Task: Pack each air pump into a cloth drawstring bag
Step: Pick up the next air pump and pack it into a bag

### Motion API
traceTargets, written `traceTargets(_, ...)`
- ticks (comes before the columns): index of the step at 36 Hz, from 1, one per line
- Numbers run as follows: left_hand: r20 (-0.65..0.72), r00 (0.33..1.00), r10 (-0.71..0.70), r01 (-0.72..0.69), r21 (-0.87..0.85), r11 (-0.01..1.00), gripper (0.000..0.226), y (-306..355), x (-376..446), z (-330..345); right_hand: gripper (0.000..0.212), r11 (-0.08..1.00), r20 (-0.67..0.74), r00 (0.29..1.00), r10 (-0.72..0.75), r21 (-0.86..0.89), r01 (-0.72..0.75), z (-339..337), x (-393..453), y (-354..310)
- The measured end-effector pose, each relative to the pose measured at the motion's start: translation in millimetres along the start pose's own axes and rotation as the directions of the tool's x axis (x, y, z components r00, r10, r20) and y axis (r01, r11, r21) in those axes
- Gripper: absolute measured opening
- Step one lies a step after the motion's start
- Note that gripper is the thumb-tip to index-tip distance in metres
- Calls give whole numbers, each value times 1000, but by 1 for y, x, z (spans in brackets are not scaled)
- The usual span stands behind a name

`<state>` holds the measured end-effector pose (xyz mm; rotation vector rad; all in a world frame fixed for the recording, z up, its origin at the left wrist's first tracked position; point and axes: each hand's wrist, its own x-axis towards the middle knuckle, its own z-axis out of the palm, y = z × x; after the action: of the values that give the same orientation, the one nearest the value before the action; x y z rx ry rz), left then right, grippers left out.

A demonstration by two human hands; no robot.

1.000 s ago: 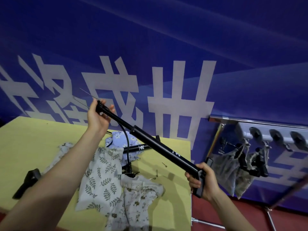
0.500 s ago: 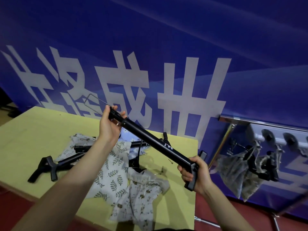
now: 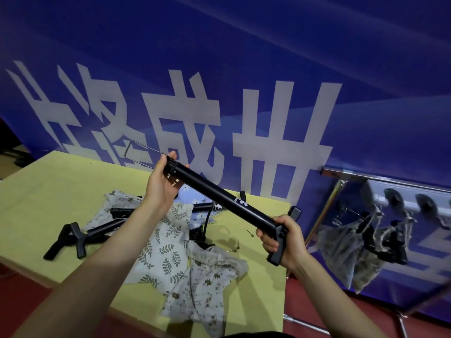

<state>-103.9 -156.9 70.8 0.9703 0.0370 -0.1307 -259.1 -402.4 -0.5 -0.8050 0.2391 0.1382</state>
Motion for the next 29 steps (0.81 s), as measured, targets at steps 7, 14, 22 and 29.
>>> traceTargets(7,-3,997,-76,76,-49,996,46,-3,-2,-3,40,981,41,992,-120,-149,125,13,4,-3)
traceTargets(14,2,990,-140,139,-123,983,46,-18,-16,5,37,928,71,986,-150,-333,165,29,12,5)
traceTargets(22,-95,994,-52,29,-231,972,34,-2,-14,2,45,899,68,997,-47,-432,72,28,9,26)
traceTargets(29,-119,993,8,-24,-133,991,43,20,-13,-2,53,937,-55,994,-93,-342,69,19,17,21)
